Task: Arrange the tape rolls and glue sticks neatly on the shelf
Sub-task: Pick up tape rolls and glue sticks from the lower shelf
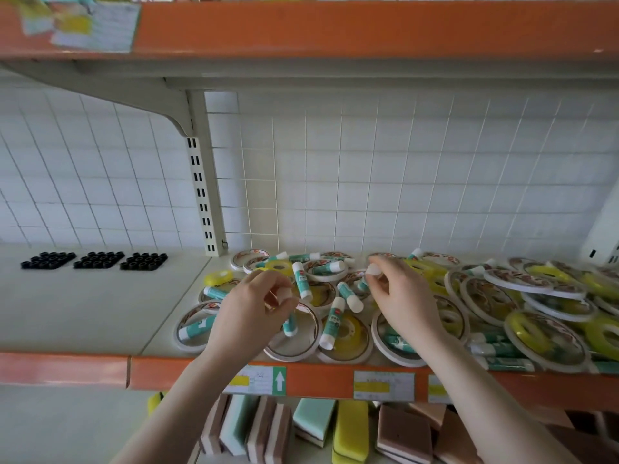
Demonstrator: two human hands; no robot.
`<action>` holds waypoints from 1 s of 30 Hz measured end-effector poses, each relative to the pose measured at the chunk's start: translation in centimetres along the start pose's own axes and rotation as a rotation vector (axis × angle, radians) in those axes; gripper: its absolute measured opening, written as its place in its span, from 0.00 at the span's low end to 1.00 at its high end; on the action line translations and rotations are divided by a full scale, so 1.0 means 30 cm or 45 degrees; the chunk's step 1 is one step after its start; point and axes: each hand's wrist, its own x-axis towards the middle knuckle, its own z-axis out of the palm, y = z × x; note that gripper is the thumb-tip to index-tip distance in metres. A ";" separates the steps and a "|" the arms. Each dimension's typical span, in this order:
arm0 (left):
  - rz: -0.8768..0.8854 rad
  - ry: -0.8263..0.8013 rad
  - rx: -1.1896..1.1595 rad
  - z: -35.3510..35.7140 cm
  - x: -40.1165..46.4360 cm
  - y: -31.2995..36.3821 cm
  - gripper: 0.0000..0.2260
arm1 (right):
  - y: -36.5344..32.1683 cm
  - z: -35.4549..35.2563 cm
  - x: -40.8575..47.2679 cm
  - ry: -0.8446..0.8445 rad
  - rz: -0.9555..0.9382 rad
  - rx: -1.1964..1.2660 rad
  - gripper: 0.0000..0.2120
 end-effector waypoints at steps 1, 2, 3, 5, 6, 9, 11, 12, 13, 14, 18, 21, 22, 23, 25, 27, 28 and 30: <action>-0.004 0.034 -0.011 -0.012 0.000 0.007 0.08 | -0.005 -0.006 0.008 0.061 -0.018 0.032 0.09; -0.014 0.072 -0.020 -0.027 0.000 0.014 0.07 | -0.012 -0.010 0.018 0.116 -0.034 0.066 0.10; -0.033 0.112 -0.025 -0.044 -0.001 0.019 0.07 | -0.021 -0.014 0.028 0.163 -0.044 0.097 0.11; -0.073 0.180 -0.019 -0.081 -0.003 0.022 0.08 | -0.047 -0.017 0.049 0.212 -0.060 0.174 0.12; -0.085 0.208 -0.006 -0.101 -0.005 0.018 0.08 | -0.064 -0.015 0.057 0.208 -0.073 0.222 0.12; -0.114 0.273 0.038 -0.165 -0.018 -0.003 0.08 | -0.129 0.005 0.075 0.161 -0.109 0.326 0.12; -0.153 0.283 0.062 -0.210 -0.034 -0.024 0.08 | -0.183 0.029 0.085 0.128 -0.118 0.393 0.12; -0.171 0.286 0.075 -0.234 -0.043 -0.039 0.07 | -0.214 0.042 0.087 0.112 -0.125 0.417 0.11; -0.188 0.294 0.085 -0.259 -0.052 -0.060 0.07 | -0.249 0.056 0.088 0.093 -0.135 0.434 0.11; -0.202 0.308 0.092 -0.283 -0.060 -0.082 0.08 | -0.285 0.069 0.089 0.077 -0.148 0.442 0.10; -0.247 0.353 0.093 -0.382 -0.090 -0.207 0.08 | -0.450 0.134 0.104 0.009 -0.178 0.446 0.11; -0.275 0.381 0.064 -0.469 -0.122 -0.317 0.08 | -0.602 0.209 0.127 -0.052 -0.152 0.445 0.11; -0.282 0.388 0.058 -0.505 -0.136 -0.358 0.08 | -0.659 0.238 0.133 -0.066 -0.148 0.443 0.10; -0.291 0.393 0.054 -0.543 -0.150 -0.404 0.08 | -0.718 0.270 0.138 -0.081 -0.148 0.441 0.09; -0.297 0.397 0.048 -0.634 -0.176 -0.502 0.08 | -0.843 0.337 0.149 -0.110 -0.141 0.444 0.09; -0.294 0.396 0.046 -0.733 -0.199 -0.609 0.08 | -0.964 0.405 0.162 -0.146 -0.128 0.459 0.10; -0.294 0.397 0.051 -0.783 -0.210 -0.661 0.08 | -1.020 0.440 0.167 -0.155 -0.123 0.461 0.11; -0.296 0.403 0.068 -0.882 -0.225 -0.759 0.08 | -1.125 0.506 0.179 -0.162 -0.107 0.461 0.11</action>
